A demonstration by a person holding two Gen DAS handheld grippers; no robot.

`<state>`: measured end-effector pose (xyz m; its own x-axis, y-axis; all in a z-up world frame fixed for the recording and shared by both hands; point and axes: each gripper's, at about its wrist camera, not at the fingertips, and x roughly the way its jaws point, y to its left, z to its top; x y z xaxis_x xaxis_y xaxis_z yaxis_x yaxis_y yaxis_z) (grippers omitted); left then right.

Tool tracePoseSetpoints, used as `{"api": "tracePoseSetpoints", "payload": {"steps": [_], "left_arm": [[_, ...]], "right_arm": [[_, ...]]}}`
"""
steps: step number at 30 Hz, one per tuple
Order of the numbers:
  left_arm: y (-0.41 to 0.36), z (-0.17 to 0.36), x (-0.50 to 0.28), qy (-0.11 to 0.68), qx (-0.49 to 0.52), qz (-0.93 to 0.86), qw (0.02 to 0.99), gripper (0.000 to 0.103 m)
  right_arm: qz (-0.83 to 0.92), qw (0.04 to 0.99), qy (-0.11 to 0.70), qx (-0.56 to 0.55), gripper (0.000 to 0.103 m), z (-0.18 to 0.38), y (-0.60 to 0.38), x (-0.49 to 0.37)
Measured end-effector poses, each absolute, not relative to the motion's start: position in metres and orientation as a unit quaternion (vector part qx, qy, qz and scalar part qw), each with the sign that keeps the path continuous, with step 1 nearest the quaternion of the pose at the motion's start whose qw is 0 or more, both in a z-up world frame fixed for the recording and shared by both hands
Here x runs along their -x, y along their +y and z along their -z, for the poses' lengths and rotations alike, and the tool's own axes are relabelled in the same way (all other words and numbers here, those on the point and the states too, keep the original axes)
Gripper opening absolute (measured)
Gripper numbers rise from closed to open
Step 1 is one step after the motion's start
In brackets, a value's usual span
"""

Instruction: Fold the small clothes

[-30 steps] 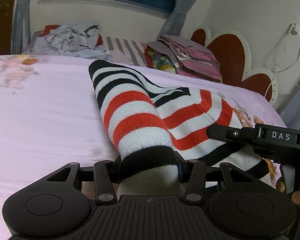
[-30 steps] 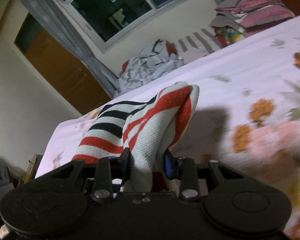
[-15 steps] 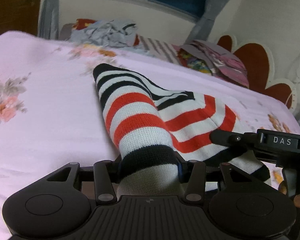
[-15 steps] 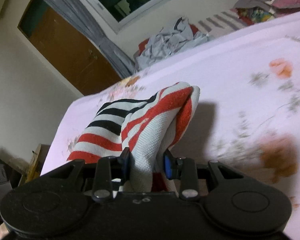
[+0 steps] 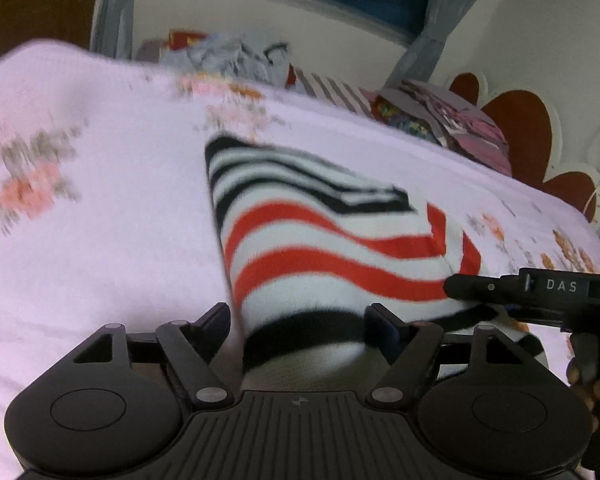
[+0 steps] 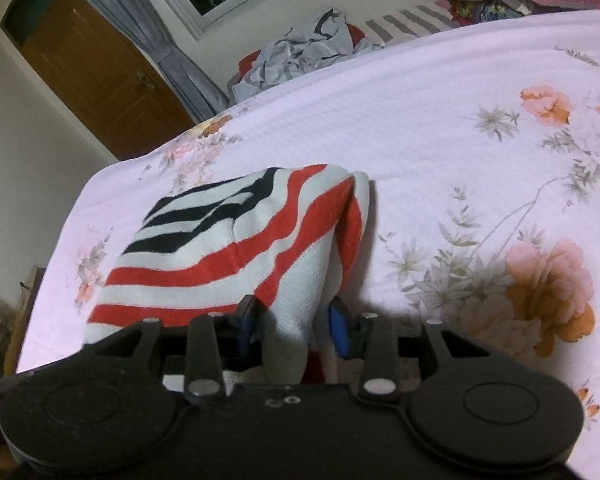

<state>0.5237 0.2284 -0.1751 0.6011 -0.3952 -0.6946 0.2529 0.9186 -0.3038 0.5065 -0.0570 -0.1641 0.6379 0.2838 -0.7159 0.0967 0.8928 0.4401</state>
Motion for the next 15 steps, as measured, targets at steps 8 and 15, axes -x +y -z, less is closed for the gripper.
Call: {"api": "tracePoseSetpoints", "payload": {"steps": [8, 15], "left_arm": [[0.226, 0.177, -0.555, 0.413, 0.118, 0.158, 0.889, 0.074], [0.217, 0.189, -0.561, 0.418, 0.101, 0.154, 0.890, 0.074]], "right_arm": [[-0.029, 0.861, 0.423, -0.279, 0.060, 0.171, -0.073, -0.536], [-0.013, 0.874, 0.424, -0.238, 0.035, 0.176, -0.068, -0.554]]}}
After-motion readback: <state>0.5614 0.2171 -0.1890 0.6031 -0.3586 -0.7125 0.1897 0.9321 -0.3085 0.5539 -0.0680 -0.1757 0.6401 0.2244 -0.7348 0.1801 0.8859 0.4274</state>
